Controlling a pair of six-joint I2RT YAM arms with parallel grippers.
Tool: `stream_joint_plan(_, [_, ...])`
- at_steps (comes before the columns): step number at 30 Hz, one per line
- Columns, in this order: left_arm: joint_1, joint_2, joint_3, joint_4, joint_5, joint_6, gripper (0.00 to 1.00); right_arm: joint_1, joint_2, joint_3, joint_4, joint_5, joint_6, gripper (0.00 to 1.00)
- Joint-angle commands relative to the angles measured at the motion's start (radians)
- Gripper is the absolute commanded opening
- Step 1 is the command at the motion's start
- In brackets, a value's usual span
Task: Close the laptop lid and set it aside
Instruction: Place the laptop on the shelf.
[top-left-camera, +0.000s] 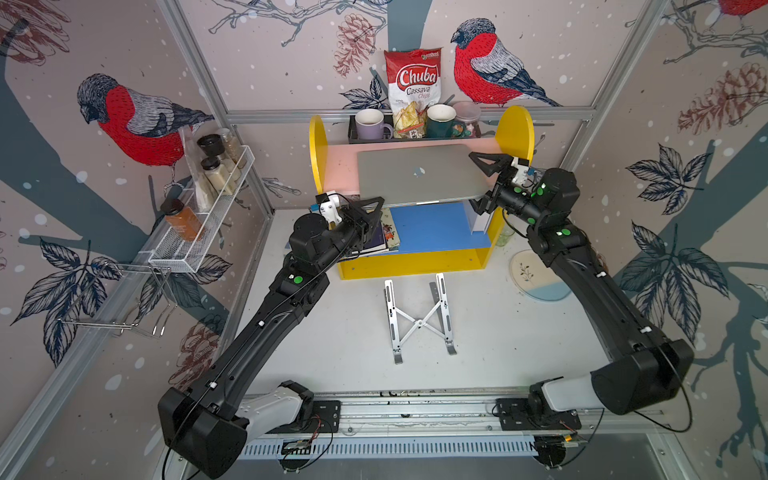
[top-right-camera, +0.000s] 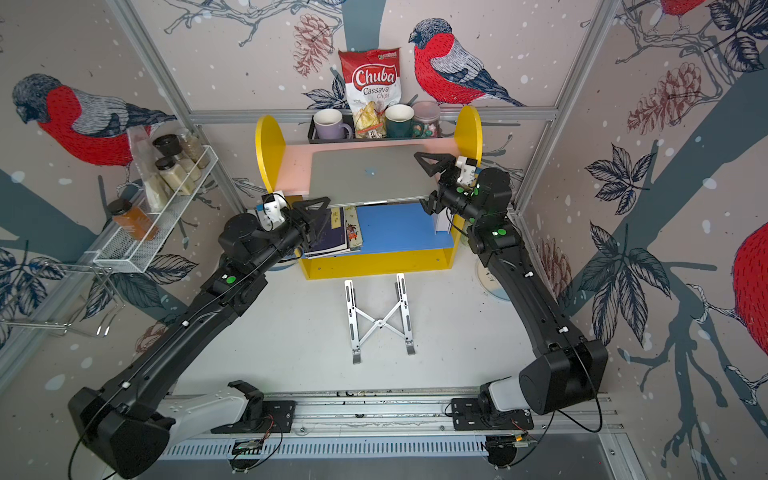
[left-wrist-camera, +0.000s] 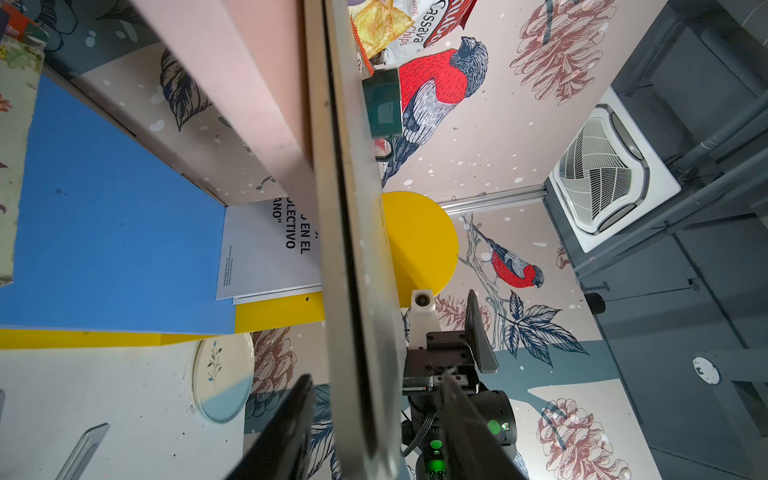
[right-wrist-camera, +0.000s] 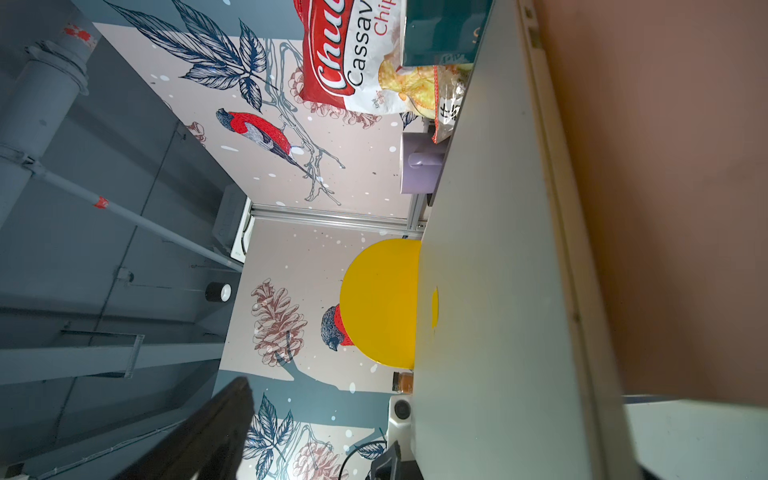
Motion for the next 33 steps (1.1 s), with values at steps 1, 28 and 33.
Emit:
stream_joint_plan(1, [-0.003,0.018,0.027,0.033,0.006,0.017,0.39,-0.006,0.013,0.018,-0.128,0.040,-0.039,1.00])
stream_joint_plan(28, [-0.016,0.142,0.110,0.097,0.001,-0.026,0.13,-0.009,-0.097,0.090,-0.467,0.115,-0.322,1.00])
stream_joint_plan(33, [-0.017,0.144,0.106,0.110,-0.005,-0.032,0.18,0.016,-0.168,0.033,-0.535,0.139,-0.397,0.98])
